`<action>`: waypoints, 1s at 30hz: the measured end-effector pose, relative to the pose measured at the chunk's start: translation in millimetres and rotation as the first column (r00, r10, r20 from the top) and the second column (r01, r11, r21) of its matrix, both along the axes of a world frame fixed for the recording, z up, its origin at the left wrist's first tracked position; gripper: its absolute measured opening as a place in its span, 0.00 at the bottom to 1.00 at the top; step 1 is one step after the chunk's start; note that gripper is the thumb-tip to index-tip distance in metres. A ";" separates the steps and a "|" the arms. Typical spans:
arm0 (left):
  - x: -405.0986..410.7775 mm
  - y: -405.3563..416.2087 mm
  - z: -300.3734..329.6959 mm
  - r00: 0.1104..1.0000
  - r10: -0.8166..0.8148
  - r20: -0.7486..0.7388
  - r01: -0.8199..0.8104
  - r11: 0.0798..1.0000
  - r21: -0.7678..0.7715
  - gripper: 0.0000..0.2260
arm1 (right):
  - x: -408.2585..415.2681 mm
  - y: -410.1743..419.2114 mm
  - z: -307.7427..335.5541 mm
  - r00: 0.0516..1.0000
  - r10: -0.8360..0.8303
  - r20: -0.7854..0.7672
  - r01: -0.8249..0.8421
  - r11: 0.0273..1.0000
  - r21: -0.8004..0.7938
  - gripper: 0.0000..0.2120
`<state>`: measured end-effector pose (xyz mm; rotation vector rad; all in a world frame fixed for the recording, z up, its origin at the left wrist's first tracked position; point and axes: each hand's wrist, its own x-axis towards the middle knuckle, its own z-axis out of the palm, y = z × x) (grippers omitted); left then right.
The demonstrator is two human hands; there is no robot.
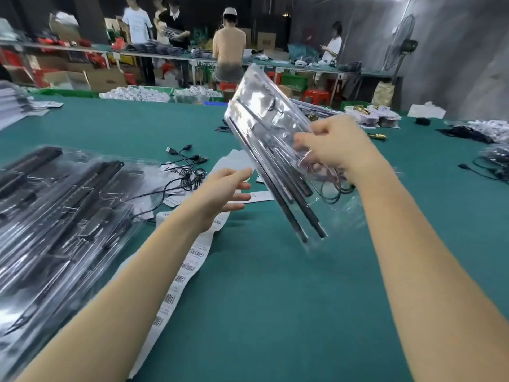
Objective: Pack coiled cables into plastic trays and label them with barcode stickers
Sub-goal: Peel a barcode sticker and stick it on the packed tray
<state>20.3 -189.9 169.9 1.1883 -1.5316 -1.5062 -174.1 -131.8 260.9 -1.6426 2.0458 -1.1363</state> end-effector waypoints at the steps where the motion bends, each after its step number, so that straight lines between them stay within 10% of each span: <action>1: 4.9 -2.5 -1.8 0.999 -0.002 0.047 0.003 1.000 -0.031 0.13 | -4.0 1.3 0.2 0.989 -0.025 0.148 0.025 1.000 0.000 0.08; 6: 32.7 -18.9 -8.5 0.808 0.225 0.545 0.056 0.891 -0.451 0.07 | -14.9 8.2 -55.4 0.614 -0.167 0.771 0.237 0.971 0.022 0.02; 10: 43.9 -20.9 -12.9 0.406 0.245 0.880 0.204 0.915 -0.348 0.14 | -12.9 25.8 -114.1 0.310 -0.263 0.914 0.467 0.879 0.095 0.03; 13: 40.7 -13.4 -11.6 0.300 0.238 0.924 0.207 0.929 -0.307 0.17 | -13.7 31.3 -135.0 0.274 -0.306 0.912 0.553 0.826 0.110 0.14; 18: 37.2 -5.5 -0.9 0.217 0.202 0.955 0.197 0.949 -0.245 0.16 | -22.5 42.4 -130.1 0.414 -0.376 0.829 0.436 0.881 0.182 0.11; 25: 37.7 2.6 11.5 0.195 0.105 0.975 0.180 0.973 -0.141 0.22 | -5.8 46.1 -109.9 0.939 -0.222 0.263 0.132 0.939 0.319 0.16; 30: 41.1 -9.3 9.6 0.499 0.256 0.828 0.062 0.942 -0.329 0.17 | 57.3 9.0 -103.8 0.969 0.121 0.214 -0.146 0.984 0.106 0.02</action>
